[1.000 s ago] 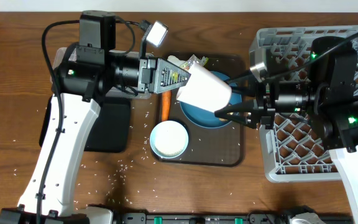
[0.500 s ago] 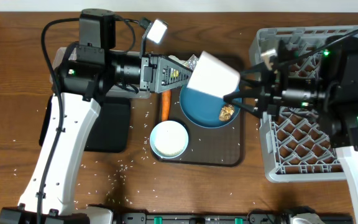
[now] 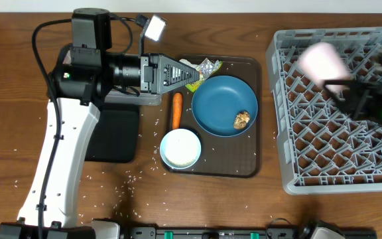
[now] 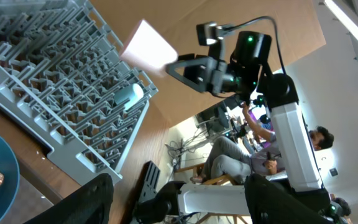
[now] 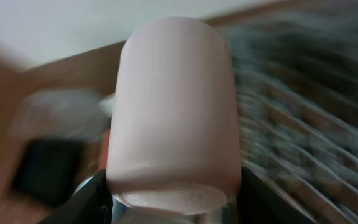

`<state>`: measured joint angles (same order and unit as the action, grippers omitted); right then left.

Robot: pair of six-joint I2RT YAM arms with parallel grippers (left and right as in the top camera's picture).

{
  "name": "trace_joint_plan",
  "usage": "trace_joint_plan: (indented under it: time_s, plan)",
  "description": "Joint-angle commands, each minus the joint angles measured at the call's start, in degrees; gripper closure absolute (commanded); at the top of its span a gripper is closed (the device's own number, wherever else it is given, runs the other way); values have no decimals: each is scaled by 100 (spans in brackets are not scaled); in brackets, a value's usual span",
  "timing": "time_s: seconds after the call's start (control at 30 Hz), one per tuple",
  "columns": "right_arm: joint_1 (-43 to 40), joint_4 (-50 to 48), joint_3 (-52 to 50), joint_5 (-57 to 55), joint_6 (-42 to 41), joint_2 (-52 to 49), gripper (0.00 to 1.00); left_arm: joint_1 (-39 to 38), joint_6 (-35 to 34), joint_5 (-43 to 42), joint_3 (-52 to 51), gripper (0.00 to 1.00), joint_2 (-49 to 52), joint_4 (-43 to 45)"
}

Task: Sort waste into correct bins and load items into the dishwasher rack
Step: 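Place the pink cup into the dish rack with the right gripper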

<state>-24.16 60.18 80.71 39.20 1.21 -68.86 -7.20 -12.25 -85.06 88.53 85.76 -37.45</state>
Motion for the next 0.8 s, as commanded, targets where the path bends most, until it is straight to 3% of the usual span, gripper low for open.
trace_joint_plan:
  time_s: [0.0, 0.3, 0.77]
  plan:
    - [-713, 164, 59, -1757, -876, 26, 57, 17, -35, -83, 4, 31, -4, 9]
    - [-2479, 122, 59, -3150, -2103, -175, 57, 17, -35, -83, 4, 31, -4, 4]
    - [-3790, -697, 59, -2769, -3150, -1596, 58, 15, -35, -85, -11, 31, -4, -4]
